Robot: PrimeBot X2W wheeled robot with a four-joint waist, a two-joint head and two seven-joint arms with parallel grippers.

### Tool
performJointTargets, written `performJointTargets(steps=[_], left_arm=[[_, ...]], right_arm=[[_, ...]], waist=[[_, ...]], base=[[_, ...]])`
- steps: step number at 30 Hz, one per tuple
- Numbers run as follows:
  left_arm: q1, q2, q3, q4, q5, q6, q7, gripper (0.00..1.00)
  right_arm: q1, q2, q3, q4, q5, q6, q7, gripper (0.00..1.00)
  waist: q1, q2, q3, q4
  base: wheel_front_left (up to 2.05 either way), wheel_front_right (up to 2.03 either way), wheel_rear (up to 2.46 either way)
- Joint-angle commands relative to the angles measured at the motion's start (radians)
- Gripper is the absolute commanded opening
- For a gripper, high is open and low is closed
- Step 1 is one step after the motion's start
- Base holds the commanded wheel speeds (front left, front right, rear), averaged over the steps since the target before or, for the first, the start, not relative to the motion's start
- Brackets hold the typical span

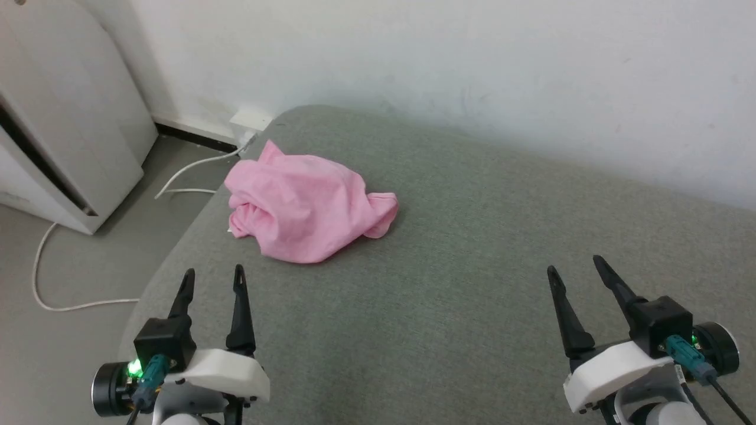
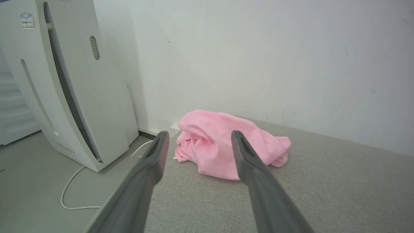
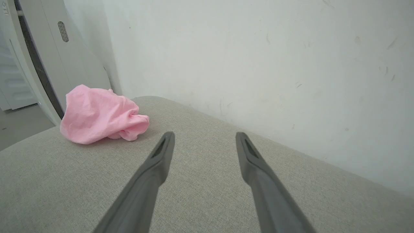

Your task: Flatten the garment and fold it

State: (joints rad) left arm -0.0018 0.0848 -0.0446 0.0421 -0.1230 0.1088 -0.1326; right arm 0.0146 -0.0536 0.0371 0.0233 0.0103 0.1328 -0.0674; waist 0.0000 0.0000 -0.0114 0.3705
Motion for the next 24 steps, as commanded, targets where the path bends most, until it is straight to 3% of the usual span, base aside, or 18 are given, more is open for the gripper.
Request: performJointTargets(steps=[1,24], left_arm=[[0.012,0.007,-0.004,0.004,-0.006,0.01,-0.008,1.0],[0.013,0.026,-0.029,0.021,-0.057,0.055,-0.05,1.0]], right_arm=[[-0.015,0.002,0.002,0.003,0.008,-0.001,-0.01,1.0],[-0.021,0.002,0.009,0.008,0.022,-0.002,-0.038,1.0]], waist=[[0.0,0.0,-0.001,0.013],[0.0,0.0,-0.001,0.135]], base=[[0.0,0.0,0.0],[0.0,0.0,0.0]])
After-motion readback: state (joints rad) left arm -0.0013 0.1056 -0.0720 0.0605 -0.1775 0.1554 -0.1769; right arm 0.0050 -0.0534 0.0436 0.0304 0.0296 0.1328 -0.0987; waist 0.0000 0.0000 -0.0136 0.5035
